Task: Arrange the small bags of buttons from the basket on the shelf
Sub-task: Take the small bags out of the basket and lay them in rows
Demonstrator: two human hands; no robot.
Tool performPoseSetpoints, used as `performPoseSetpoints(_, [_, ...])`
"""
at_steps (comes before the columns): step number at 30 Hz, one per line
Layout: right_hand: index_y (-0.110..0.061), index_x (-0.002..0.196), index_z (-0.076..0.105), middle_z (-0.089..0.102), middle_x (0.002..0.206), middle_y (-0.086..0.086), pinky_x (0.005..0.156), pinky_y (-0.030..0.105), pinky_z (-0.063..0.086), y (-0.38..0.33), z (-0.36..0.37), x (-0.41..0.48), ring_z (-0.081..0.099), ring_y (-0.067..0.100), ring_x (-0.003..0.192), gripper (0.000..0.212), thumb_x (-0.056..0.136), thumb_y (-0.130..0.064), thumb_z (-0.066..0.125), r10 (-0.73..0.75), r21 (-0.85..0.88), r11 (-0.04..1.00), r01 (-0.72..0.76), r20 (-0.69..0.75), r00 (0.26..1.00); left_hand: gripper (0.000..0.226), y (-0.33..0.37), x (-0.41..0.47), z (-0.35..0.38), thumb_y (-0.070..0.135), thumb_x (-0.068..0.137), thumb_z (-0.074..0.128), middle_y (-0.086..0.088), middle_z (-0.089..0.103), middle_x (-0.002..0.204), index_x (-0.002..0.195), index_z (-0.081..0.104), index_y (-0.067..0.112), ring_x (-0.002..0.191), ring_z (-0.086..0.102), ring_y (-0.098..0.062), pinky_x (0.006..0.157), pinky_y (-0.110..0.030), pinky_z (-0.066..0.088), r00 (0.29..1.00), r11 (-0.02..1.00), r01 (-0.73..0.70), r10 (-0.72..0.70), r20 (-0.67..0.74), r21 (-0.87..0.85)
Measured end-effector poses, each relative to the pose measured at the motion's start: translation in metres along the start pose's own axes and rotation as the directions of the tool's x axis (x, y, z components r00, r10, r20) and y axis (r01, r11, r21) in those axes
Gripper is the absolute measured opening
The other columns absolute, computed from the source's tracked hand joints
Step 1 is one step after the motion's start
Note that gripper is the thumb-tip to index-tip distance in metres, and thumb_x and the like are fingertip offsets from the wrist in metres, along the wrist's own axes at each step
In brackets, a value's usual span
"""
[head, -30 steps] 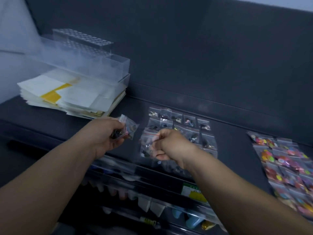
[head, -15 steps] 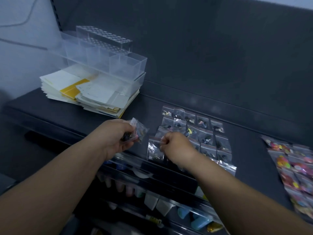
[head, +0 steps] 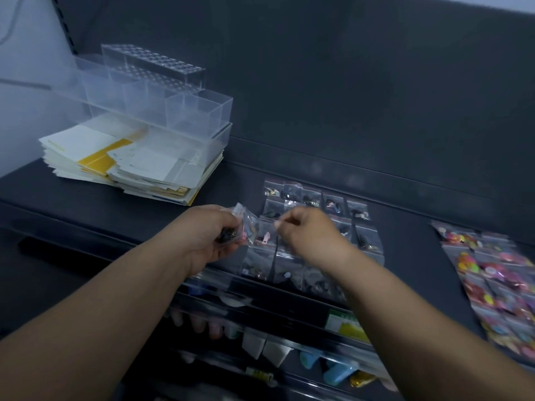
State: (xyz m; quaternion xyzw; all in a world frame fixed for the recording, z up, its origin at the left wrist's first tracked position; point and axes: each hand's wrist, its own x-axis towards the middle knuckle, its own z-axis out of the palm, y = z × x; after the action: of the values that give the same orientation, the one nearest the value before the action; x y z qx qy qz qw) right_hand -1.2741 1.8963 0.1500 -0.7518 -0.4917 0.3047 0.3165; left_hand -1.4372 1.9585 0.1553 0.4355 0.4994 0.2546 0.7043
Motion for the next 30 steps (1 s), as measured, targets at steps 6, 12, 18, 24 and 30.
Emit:
performPoseSetpoints(6, [-0.022,0.086,0.06,0.065,0.084,-0.001,0.042,0.016,0.038,-0.008,-0.021,-0.009,0.058,0.012,0.063,0.007,0.092,-0.025,0.06,0.054,0.39,0.912,-0.129,0.195,0.979,0.013,0.012,-0.003,0.035,0.001,0.089,0.055,-0.007,0.063,0.066,0.088,0.058,0.013,0.042,0.062,-0.011,0.041,-0.019,0.045,0.996,0.999,-0.019,0.016,0.083,0.031])
performPoseSetpoints(12, [-0.018,0.079,0.059,0.061,0.066,-0.002,0.042,0.017,0.041,0.007,-0.039,-0.006,0.054,0.008,0.052,0.014,0.089,-0.009,0.063,0.036,0.444,0.889,-0.107,0.164,0.986,0.011,0.016,0.001,0.062,0.004,0.088,0.06,-0.007,0.067,0.074,0.091,0.06,0.015,0.057,0.068,-0.017,0.047,-0.02,0.049,0.99,0.996,-0.019,0.006,0.14,0.09])
performPoseSetpoints(18, [-0.014,0.073,0.054,0.063,0.067,0.006,0.044,0.019,0.047,0.026,-0.074,-0.002,0.059,0.014,0.055,0.022,0.087,0.001,0.061,0.152,0.572,0.801,-0.174,0.085,0.985,0.016,0.02,0.01,0.08,0.015,0.088,0.064,-0.011,0.066,0.096,0.103,0.062,0.01,0.065,0.069,-0.021,0.043,-0.019,0.05,0.995,0.999,-0.005,0.0,0.095,0.051])
performPoseSetpoints(24, [-0.016,0.075,0.049,0.064,0.069,0.004,0.048,0.02,0.054,0.053,-0.11,0.002,0.065,0.014,0.056,0.029,0.086,0.009,0.056,0.228,0.673,0.708,-0.212,0.066,0.971,0.018,0.023,0.015,0.098,-0.008,0.089,0.046,-0.009,0.061,0.093,0.087,0.058,0.006,0.067,0.063,-0.017,0.069,-0.035,0.06,0.994,0.995,0.057,-0.049,0.097,-0.081])
performPoseSetpoints(30, [-0.016,0.079,0.05,0.058,0.072,0.004,0.046,0.022,0.05,0.082,-0.131,0.008,0.062,0.019,0.062,0.018,0.091,-0.007,0.058,0.301,0.686,0.693,-0.223,0.006,0.954,0.021,0.02,0.026,0.115,-0.007,0.087,0.053,-0.013,0.062,0.092,0.097,0.06,0.01,0.081,0.064,-0.024,0.073,-0.042,0.059,0.997,0.997,0.004,-0.009,0.078,0.073])
